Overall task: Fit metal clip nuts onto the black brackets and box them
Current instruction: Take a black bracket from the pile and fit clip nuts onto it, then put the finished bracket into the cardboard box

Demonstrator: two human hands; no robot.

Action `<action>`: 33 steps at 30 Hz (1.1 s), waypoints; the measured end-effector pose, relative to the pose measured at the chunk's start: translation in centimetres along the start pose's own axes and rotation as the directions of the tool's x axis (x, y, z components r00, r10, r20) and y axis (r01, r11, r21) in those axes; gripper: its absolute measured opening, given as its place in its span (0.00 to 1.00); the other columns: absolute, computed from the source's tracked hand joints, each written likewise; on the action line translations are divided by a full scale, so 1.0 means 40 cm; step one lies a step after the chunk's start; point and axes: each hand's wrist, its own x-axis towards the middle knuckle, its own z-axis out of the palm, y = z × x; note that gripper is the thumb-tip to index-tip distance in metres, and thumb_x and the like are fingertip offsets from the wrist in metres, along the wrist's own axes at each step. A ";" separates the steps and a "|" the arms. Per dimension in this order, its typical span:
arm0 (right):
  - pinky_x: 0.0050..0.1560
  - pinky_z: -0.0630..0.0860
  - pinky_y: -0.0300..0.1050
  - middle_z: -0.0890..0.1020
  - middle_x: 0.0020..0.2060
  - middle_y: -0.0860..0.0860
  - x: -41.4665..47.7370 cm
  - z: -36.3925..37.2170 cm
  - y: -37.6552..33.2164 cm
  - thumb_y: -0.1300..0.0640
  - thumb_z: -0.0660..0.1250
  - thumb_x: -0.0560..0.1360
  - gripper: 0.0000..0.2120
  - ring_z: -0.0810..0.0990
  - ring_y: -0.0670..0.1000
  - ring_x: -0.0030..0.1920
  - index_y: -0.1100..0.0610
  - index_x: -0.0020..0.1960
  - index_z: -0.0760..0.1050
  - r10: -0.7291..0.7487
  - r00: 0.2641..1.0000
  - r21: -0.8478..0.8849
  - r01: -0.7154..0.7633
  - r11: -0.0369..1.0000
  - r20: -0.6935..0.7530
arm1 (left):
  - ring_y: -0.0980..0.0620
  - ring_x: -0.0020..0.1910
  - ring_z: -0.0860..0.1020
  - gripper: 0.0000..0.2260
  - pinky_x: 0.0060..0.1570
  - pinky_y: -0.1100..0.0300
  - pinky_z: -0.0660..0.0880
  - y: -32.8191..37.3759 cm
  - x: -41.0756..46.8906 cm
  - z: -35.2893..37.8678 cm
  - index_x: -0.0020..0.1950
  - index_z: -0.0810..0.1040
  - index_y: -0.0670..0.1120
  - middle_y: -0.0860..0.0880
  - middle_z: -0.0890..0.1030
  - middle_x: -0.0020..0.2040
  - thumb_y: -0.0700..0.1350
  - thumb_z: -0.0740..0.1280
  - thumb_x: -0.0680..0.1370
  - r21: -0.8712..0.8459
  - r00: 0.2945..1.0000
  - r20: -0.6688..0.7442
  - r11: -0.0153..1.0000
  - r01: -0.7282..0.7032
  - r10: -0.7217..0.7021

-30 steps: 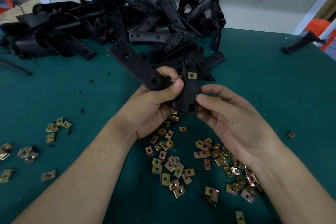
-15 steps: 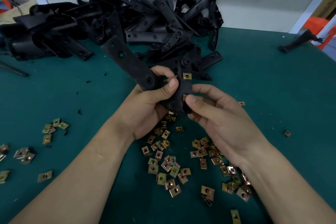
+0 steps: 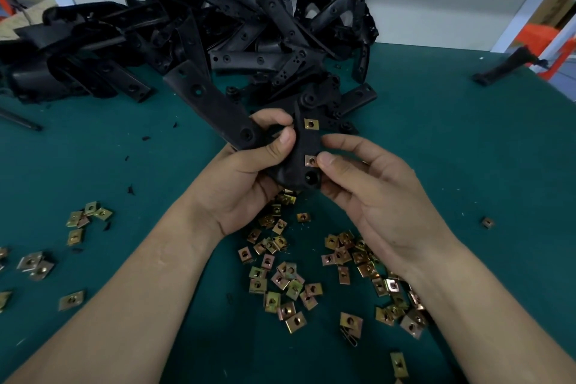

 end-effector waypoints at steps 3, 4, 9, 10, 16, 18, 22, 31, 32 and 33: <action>0.59 0.79 0.46 0.86 0.51 0.56 0.002 -0.008 -0.001 0.57 0.74 0.69 0.20 0.83 0.51 0.51 0.54 0.61 0.82 -0.008 1.000 -0.030 0.008 1.000 0.010 | 0.48 0.47 0.85 0.06 0.44 0.54 0.83 -0.001 0.001 -0.001 0.47 0.83 0.51 0.46 0.85 0.51 0.41 0.72 0.73 0.010 1.000 0.006 1.000 0.011 -0.012; 0.59 0.80 0.46 0.86 0.52 0.56 0.003 -0.011 -0.001 0.57 0.74 0.69 0.19 0.84 0.51 0.53 0.54 0.60 0.83 -0.016 1.000 -0.035 0.016 0.999 0.011 | 0.48 0.47 0.85 0.06 0.44 0.54 0.83 -0.002 0.001 -0.002 0.47 0.83 0.51 0.45 0.85 0.51 0.41 0.72 0.73 0.018 1.000 0.006 1.000 0.016 -0.016; 0.63 0.78 0.50 0.86 0.54 0.54 0.001 -0.023 0.001 0.62 0.73 0.72 0.15 0.83 0.54 0.58 0.52 0.58 0.85 -0.062 0.998 -0.130 0.062 0.990 0.006 | 0.48 0.48 0.84 0.05 0.44 0.56 0.82 -0.006 0.001 -0.008 0.46 0.81 0.51 0.45 0.85 0.51 0.41 0.72 0.74 0.106 0.999 0.028 0.994 0.027 -0.030; 0.62 0.78 0.50 0.86 0.54 0.55 -0.001 -0.024 0.001 0.64 0.73 0.74 0.15 0.83 0.54 0.58 0.53 0.59 0.84 -0.062 0.998 -0.150 0.064 0.987 0.017 | 0.49 0.48 0.84 0.04 0.45 0.56 0.81 -0.005 0.000 -0.009 0.46 0.82 0.51 0.46 0.85 0.51 0.42 0.73 0.74 0.121 0.999 0.035 0.992 0.024 -0.029; 0.62 0.79 0.48 0.86 0.51 0.51 -0.014 -0.002 -0.033 0.63 0.72 0.77 0.11 0.84 0.51 0.56 0.53 0.57 0.83 -0.086 0.995 -0.247 0.073 0.966 -0.042 | 0.51 0.46 0.84 0.07 0.43 0.58 0.81 -0.009 -0.002 0.010 0.49 0.83 0.52 0.49 0.85 0.48 0.42 0.75 0.73 0.175 0.999 -0.047 0.984 -0.017 0.026; 0.63 0.79 0.51 0.87 0.49 0.49 -0.019 0.009 -0.053 0.59 0.73 0.76 0.09 0.85 0.48 0.54 0.52 0.56 0.83 -0.016 0.996 -0.234 -0.006 0.972 -0.093 | 0.51 0.46 0.84 0.10 0.42 0.58 0.81 -0.013 -0.007 0.032 0.53 0.81 0.50 0.50 0.84 0.46 0.41 0.74 0.73 0.229 0.995 -0.086 0.973 -0.029 0.050; 0.63 0.79 0.54 0.87 0.48 0.45 -0.069 -0.001 -0.099 0.57 0.72 0.77 0.06 0.85 0.46 0.53 0.47 0.50 0.81 0.073 0.987 -0.268 -0.109 0.957 -0.142 | 0.49 0.47 0.84 0.24 0.47 0.54 0.82 -0.012 -0.032 0.106 0.63 0.76 0.47 0.49 0.84 0.46 0.44 0.77 0.69 0.338 0.988 -0.136 0.941 -0.027 0.078; 0.49 0.81 0.42 0.87 0.46 0.56 -0.441 -0.191 -0.181 0.62 0.71 0.70 0.13 0.84 0.52 0.46 0.57 0.55 0.84 -0.078 0.919 0.028 0.096 0.995 -0.385 | 0.51 0.56 0.84 0.33 0.56 0.51 0.82 -0.091 -0.116 0.417 0.73 0.61 0.61 0.53 0.85 0.52 0.36 0.72 0.78 0.461 0.987 0.055 0.873 -0.158 0.150; 0.47 0.81 0.40 0.87 0.45 0.54 -0.499 -0.211 -0.182 0.60 0.71 0.70 0.15 0.85 0.51 0.46 0.58 0.56 0.83 -0.097 0.899 0.031 0.122 0.992 -0.427 | 0.50 0.58 0.83 0.36 0.57 0.51 0.81 -0.109 -0.135 0.461 0.74 0.59 0.64 0.52 0.84 0.54 0.35 0.72 0.78 0.456 0.981 0.120 0.870 -0.189 0.150; 0.46 0.81 0.40 0.87 0.44 0.53 -0.557 -0.232 -0.180 0.60 0.70 0.70 0.16 0.85 0.50 0.46 0.58 0.57 0.83 -0.112 0.872 0.032 0.144 0.989 -0.477 | 0.49 0.59 0.83 0.39 0.59 0.50 0.80 -0.132 -0.154 0.505 0.75 0.58 0.66 0.51 0.84 0.55 0.35 0.73 0.77 0.441 0.975 0.176 0.874 -0.203 0.138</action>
